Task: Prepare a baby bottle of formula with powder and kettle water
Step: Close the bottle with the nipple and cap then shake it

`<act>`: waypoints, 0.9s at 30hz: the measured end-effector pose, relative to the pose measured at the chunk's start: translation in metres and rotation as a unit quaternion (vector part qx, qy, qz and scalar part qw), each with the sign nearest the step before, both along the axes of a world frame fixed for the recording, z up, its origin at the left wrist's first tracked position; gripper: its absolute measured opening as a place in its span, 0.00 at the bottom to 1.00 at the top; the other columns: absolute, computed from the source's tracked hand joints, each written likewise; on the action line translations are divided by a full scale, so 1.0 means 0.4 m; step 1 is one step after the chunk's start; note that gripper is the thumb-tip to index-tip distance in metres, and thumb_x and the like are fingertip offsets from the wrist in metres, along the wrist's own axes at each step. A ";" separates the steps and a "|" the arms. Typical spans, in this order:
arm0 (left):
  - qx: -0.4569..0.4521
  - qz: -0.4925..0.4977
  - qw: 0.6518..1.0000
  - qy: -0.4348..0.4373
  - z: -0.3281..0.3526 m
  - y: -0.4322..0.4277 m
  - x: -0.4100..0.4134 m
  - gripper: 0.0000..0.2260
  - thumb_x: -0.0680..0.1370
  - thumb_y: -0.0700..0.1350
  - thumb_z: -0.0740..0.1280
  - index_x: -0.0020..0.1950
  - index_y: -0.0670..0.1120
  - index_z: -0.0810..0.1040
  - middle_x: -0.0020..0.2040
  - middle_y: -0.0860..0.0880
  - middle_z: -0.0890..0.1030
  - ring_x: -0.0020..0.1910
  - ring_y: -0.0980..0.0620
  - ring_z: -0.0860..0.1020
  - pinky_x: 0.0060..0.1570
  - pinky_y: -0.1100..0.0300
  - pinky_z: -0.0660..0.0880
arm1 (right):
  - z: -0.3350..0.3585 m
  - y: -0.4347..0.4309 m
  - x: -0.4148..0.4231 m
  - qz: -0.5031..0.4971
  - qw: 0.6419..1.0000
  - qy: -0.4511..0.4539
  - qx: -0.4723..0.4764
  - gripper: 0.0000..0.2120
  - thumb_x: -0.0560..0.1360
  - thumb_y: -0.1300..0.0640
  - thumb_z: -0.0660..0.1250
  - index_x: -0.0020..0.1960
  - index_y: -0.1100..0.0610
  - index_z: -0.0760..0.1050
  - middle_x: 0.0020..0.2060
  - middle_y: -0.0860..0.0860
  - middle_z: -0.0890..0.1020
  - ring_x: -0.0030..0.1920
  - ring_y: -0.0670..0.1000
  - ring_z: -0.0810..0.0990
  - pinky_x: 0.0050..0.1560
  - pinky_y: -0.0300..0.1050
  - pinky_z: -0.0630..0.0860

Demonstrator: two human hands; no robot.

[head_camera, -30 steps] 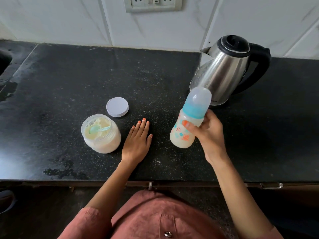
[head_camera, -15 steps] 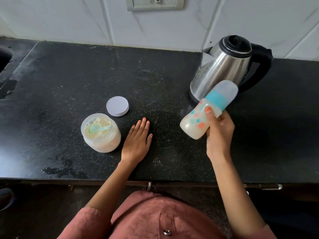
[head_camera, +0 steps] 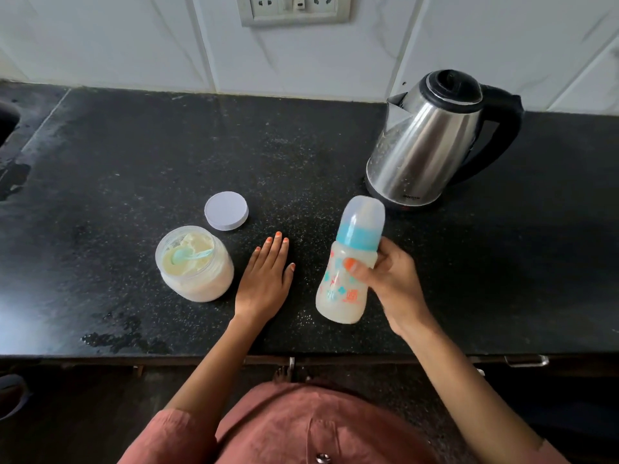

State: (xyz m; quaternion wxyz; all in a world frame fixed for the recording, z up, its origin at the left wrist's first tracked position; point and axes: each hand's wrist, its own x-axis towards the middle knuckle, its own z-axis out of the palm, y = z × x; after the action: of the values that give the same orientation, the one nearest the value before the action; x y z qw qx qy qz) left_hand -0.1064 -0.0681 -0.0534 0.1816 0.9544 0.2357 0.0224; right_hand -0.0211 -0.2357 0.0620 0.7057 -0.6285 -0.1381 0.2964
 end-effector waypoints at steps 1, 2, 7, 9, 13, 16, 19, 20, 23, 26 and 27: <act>-0.002 0.001 1.000 -0.003 0.000 0.000 0.000 0.23 0.82 0.51 0.48 0.76 0.47 0.46 0.77 0.51 0.46 0.75 0.55 0.43 0.71 0.61 0.38 | 0.004 -0.002 0.005 -0.009 1.000 -0.001 0.005 0.27 0.51 0.50 0.76 0.48 0.54 0.76 0.37 0.45 0.85 0.41 0.43 0.83 0.40 0.37 0.78; -0.004 0.002 1.000 -0.007 0.001 0.000 0.001 0.23 0.82 0.51 0.48 0.76 0.46 0.47 0.77 0.51 0.46 0.75 0.55 0.44 0.71 0.61 0.38 | 0.008 -0.004 0.017 -0.039 0.999 0.013 0.029 0.28 0.51 0.50 0.78 0.48 0.54 0.76 0.38 0.45 0.85 0.42 0.43 0.83 0.40 0.37 0.79; -0.004 0.000 1.000 -0.005 0.002 -0.003 -0.002 0.23 0.82 0.51 0.48 0.76 0.46 0.47 0.77 0.51 0.46 0.75 0.55 0.44 0.71 0.61 0.38 | -0.001 -0.002 0.017 -0.074 0.993 0.058 0.067 0.33 0.51 0.45 0.79 0.52 0.54 0.74 0.42 0.47 0.84 0.45 0.45 0.83 0.41 0.40 0.79; -0.003 0.001 1.000 -0.003 0.001 -0.001 -0.001 0.23 0.82 0.51 0.47 0.76 0.47 0.46 0.77 0.51 0.46 0.75 0.55 0.44 0.71 0.61 0.38 | -0.012 -0.003 -0.019 -0.007 1.000 0.024 0.009 0.33 0.47 0.49 0.80 0.49 0.55 0.75 0.38 0.46 0.85 0.41 0.44 0.83 0.40 0.39 0.78; 0.005 -0.002 1.000 -0.006 0.001 -0.002 0.000 0.23 0.82 0.52 0.45 0.76 0.46 0.46 0.77 0.51 0.46 0.75 0.55 0.44 0.70 0.62 0.37 | -0.004 0.000 0.014 -0.080 0.992 0.068 0.070 0.39 0.43 0.41 0.81 0.51 0.53 0.75 0.41 0.46 0.85 0.44 0.45 0.83 0.40 0.39 0.79; 0.006 -0.003 1.000 -0.002 -0.002 -0.002 -0.003 0.24 0.82 0.53 0.45 0.76 0.46 0.47 0.77 0.51 0.46 0.75 0.56 0.43 0.70 0.62 0.37 | -0.008 0.005 0.017 -0.098 0.989 0.073 0.087 0.42 0.45 0.42 0.81 0.54 0.55 0.73 0.44 0.47 0.84 0.46 0.45 0.83 0.42 0.39 0.79; 0.003 -0.003 1.000 0.006 -0.003 0.001 -0.002 0.24 0.81 0.53 0.44 0.76 0.47 0.46 0.77 0.51 0.45 0.75 0.56 0.43 0.70 0.62 0.37 | -0.016 0.003 -0.029 -0.007 1.000 0.023 0.015 0.29 0.50 0.52 0.77 0.49 0.56 0.75 0.38 0.46 0.85 0.41 0.43 0.83 0.40 0.37 0.78; 0.003 -0.002 1.000 0.007 -0.004 0.001 -0.001 0.24 0.82 0.53 0.44 0.76 0.47 0.46 0.77 0.51 0.45 0.75 0.55 0.43 0.70 0.62 0.37 | -0.014 0.001 -0.027 -0.007 1.000 0.017 0.008 0.27 0.51 0.53 0.76 0.49 0.56 0.75 0.38 0.46 0.85 0.40 0.43 0.83 0.39 0.36 0.78; 0.008 -0.003 1.000 0.001 -0.002 -0.001 0.000 0.23 0.82 0.52 0.46 0.76 0.47 0.46 0.77 0.51 0.46 0.75 0.55 0.44 0.71 0.61 0.38 | -0.005 0.002 0.013 -0.113 0.989 0.073 0.063 0.27 0.55 0.55 0.77 0.52 0.54 0.74 0.44 0.48 0.83 0.46 0.46 0.82 0.41 0.38 0.79; 0.016 -0.003 1.000 0.000 -0.002 -0.002 -0.002 0.25 0.80 0.55 0.41 0.76 0.47 0.46 0.77 0.50 0.46 0.75 0.55 0.44 0.70 0.62 0.37 | -0.010 0.008 0.014 -0.104 0.990 0.075 0.062 0.27 0.60 0.54 0.77 0.55 0.55 0.72 0.45 0.48 0.83 0.46 0.46 0.82 0.43 0.39 0.79; 0.013 -0.004 1.000 0.001 -0.002 -0.001 -0.002 0.25 0.81 0.55 0.42 0.76 0.47 0.46 0.77 0.51 0.46 0.75 0.55 0.44 0.69 0.63 0.37 | -0.015 0.009 0.001 -0.058 0.997 0.053 0.028 0.25 0.59 0.56 0.78 0.53 0.56 0.73 0.42 0.47 0.84 0.44 0.45 0.83 0.42 0.39 0.79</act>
State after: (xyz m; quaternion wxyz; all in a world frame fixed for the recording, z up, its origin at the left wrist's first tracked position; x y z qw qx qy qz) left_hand -0.1070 -0.0684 -0.0540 0.1688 0.9577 0.2318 0.0239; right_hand -0.0208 -0.2323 0.0560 0.7451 -0.5992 -0.0720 0.2838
